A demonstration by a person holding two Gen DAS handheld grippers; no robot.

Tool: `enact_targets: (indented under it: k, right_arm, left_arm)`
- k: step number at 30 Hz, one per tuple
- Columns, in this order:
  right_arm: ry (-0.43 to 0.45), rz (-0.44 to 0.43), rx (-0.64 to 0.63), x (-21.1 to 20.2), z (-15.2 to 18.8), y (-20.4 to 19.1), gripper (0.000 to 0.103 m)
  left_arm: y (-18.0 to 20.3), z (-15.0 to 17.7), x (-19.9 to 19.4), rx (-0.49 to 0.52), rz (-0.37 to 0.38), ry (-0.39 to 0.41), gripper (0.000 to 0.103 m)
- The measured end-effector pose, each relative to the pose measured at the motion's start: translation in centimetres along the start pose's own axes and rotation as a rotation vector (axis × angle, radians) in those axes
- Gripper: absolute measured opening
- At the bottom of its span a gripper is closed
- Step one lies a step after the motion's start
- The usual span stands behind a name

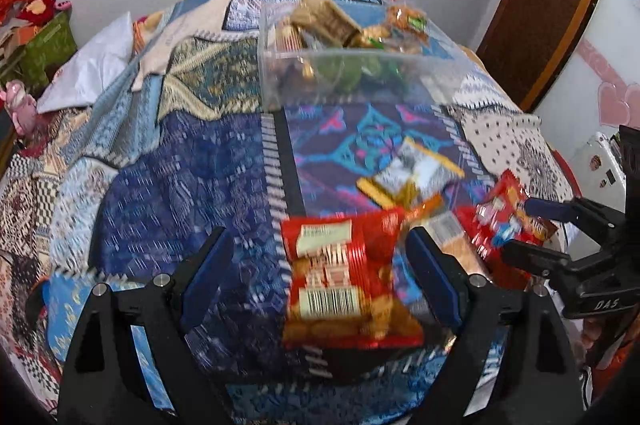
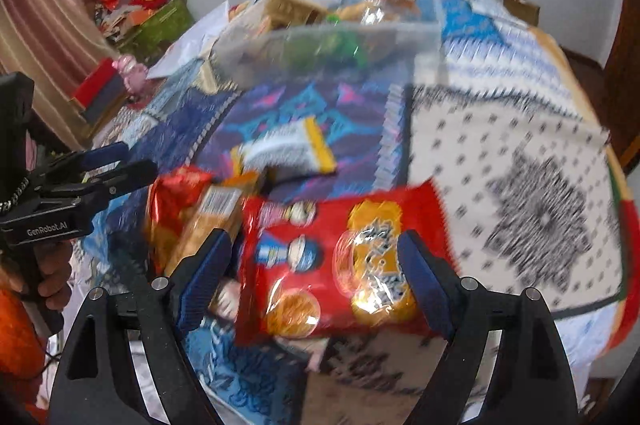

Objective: Organize snacks
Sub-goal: 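Grasp a red peanut bag with the left gripper while the right grasps a red chip bag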

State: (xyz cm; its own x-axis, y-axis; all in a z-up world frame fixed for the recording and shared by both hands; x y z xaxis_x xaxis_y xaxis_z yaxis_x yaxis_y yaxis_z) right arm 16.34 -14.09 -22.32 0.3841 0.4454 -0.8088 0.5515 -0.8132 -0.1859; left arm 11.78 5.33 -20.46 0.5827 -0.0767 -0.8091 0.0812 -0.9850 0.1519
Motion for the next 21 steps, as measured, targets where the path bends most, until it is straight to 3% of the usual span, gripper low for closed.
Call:
enact_targets:
  k: [3,10,14,19,21]
  right_arm:
    - [-0.006,0.045,-0.044,0.6,0.5,-0.6,0.102]
    - [-0.009,0.136,-0.091,2.0,0.5,-0.3,0.103]
    - [-0.001,0.113,-0.053,2.1,0.3,0.6,0.101]
    - [0.030,0.093,-0.031,1.4,0.1,0.9,0.085]
    - [0.044,0.103,-0.043,0.9,-0.2,0.8,0.071]
  left_arm:
    - [0.1,1.1,0.5,0.001,0.007,-0.024,0.088]
    - [0.0,2.3,2.0,-0.027,0.030,-0.077,0.088]
    - [-0.1,2.6,3.0,-0.047,0.044,-0.093,0.088]
    - [0.3,2.8,3.6,-0.056,0.059,-0.084,0.068]
    - [0.5,2.7,3.5,-0.041,0.045,-0.068,0.067]
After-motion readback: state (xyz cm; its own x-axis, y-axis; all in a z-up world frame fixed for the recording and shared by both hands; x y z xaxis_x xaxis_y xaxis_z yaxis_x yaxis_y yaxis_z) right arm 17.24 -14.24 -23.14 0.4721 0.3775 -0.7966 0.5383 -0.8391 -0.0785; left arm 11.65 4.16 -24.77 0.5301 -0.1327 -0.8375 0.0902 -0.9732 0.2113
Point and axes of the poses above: each gripper's, at about its wrist camera, not at the fingertips, and x roughly the way its jaws point, y to its right, z to its underside, the point moved 5 cm from there along x, roughly the way its jaws point, and after that the axes turned 1 degree about -x, right-handed, at the moved point
